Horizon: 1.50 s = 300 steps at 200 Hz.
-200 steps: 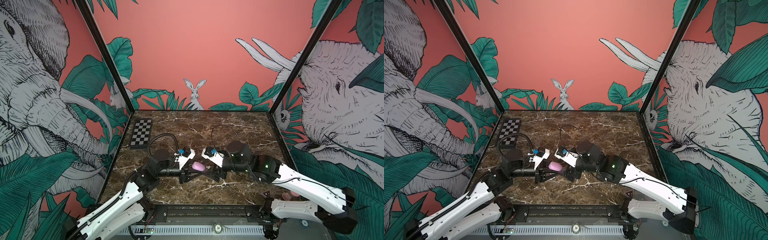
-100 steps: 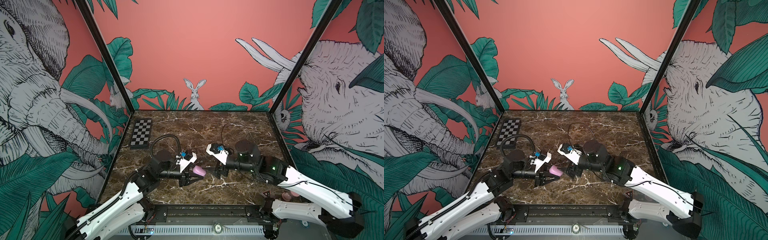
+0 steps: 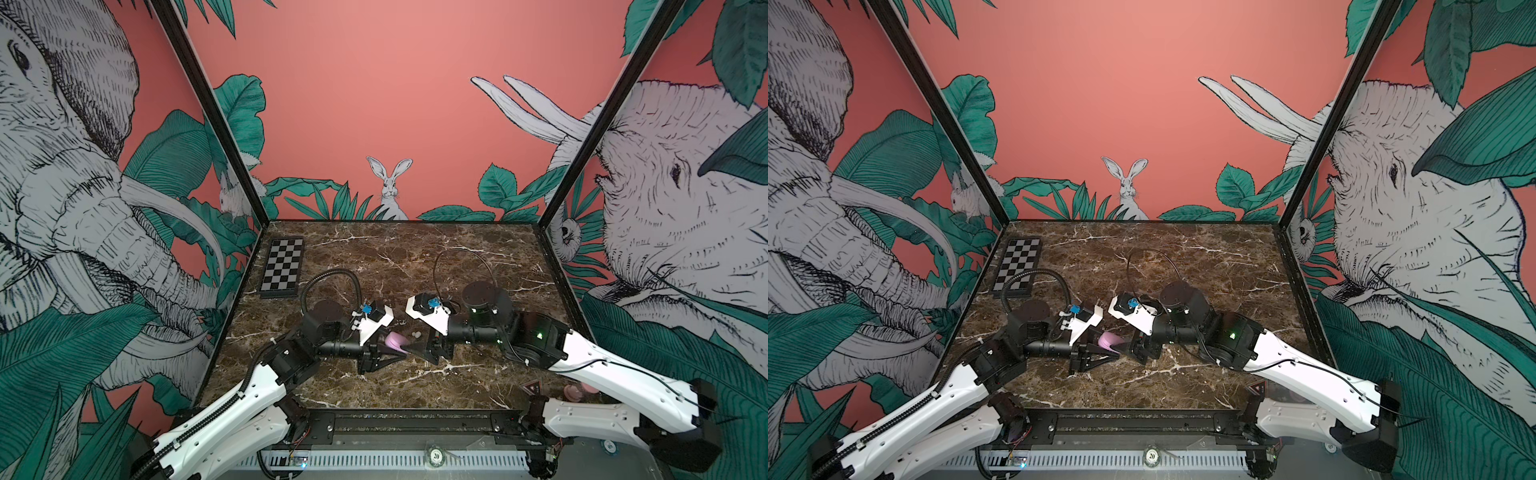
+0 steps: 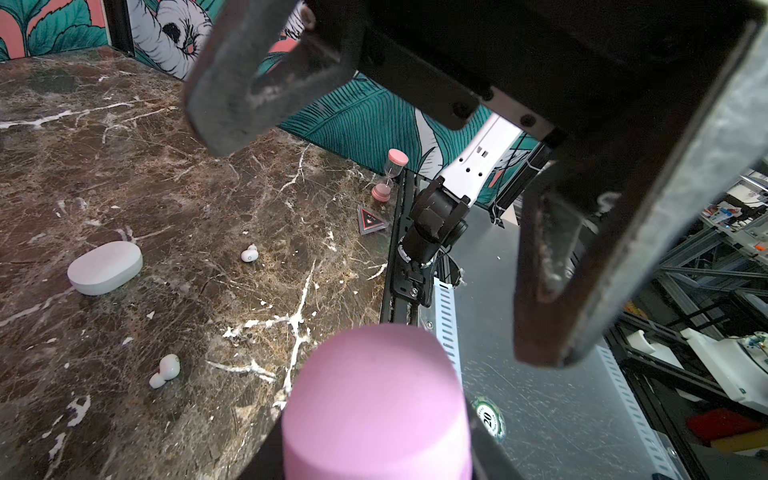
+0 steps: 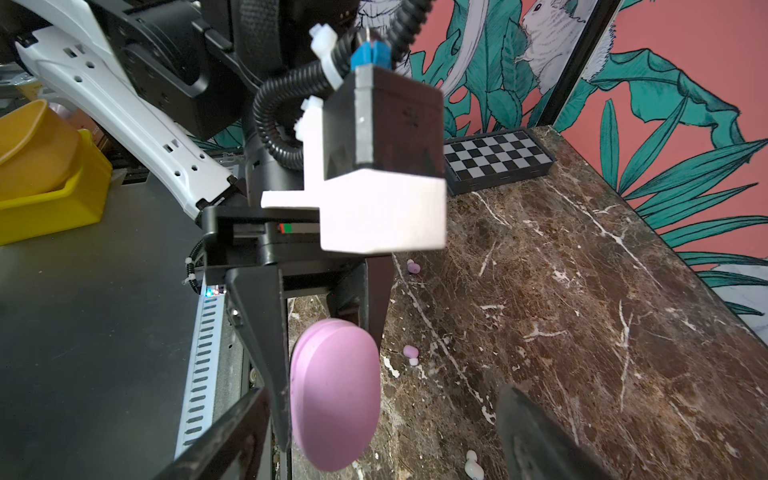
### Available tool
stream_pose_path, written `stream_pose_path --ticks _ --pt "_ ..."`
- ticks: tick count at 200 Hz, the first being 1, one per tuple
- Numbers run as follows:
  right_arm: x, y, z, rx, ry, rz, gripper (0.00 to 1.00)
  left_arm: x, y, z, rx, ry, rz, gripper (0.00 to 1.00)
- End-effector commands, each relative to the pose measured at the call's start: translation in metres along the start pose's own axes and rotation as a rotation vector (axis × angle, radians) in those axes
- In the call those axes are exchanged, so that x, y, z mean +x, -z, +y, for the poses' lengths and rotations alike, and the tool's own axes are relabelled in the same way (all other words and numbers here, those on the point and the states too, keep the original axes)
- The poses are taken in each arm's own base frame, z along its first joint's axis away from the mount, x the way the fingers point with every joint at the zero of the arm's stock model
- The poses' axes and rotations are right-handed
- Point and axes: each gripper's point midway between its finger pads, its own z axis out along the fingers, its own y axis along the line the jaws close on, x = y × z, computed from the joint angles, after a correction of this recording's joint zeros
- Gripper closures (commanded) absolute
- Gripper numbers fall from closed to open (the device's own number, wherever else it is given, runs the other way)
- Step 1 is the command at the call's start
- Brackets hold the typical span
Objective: Insert the wireless bluetooth earbuds into the charging case
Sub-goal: 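Pull the case lid open with the right gripper while the left holds the base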
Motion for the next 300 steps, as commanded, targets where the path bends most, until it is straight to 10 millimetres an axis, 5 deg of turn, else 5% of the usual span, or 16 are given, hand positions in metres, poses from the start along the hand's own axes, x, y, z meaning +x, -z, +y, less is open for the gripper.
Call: stream_pose_path --ticks 1,82,177,253,300 --pt "0.004 -0.007 0.006 -0.024 0.024 0.019 0.20 -0.009 0.003 -0.008 0.018 -0.040 -0.020 1.00" --pt "0.020 -0.012 -0.009 0.082 0.040 0.099 0.24 -0.009 0.002 -0.008 0.020 -0.045 -0.019 1.00" --pt "0.016 -0.007 -0.017 0.124 0.050 0.112 0.49 -0.009 0.003 -0.008 0.018 -0.050 -0.021 1.00" --pt "0.010 -0.008 0.009 -0.022 0.047 0.072 0.77 -0.009 0.003 -0.007 0.011 -0.049 -0.020 1.00" --pt "0.012 -0.014 0.005 -0.011 0.034 0.093 0.86 -0.009 0.003 -0.007 0.012 -0.044 -0.018 1.00"
